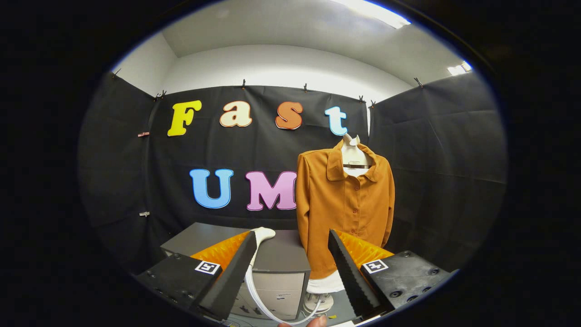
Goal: Iron the clothes twice with a garment steamer, once on the left side and once on the right side.
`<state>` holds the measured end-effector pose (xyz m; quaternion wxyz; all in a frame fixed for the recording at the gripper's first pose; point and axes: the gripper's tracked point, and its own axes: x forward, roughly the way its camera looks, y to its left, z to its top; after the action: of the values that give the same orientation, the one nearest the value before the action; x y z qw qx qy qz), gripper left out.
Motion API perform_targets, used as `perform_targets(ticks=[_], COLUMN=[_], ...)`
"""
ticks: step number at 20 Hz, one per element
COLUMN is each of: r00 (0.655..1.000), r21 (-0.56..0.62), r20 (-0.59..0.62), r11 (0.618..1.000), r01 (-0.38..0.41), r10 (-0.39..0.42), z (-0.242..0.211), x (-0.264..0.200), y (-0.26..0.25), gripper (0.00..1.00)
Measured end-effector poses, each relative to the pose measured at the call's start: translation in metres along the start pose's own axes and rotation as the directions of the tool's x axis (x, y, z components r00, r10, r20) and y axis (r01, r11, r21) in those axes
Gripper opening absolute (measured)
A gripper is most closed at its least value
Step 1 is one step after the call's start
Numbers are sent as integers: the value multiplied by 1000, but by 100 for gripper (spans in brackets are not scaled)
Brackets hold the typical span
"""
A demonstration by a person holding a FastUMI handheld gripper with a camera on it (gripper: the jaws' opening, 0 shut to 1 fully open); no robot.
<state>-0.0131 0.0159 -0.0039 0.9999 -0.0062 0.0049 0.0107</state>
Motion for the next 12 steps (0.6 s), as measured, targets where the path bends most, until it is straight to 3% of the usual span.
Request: perform_targets(ticks=[7,12], r00=[999,991], r21=[18,13], r20=[-10,-103], r11=[999,996], r01=[-34,-84], r10=[34,85], z=[-4,-30], x=[10,52], y=[20,60], gripper=[98,98])
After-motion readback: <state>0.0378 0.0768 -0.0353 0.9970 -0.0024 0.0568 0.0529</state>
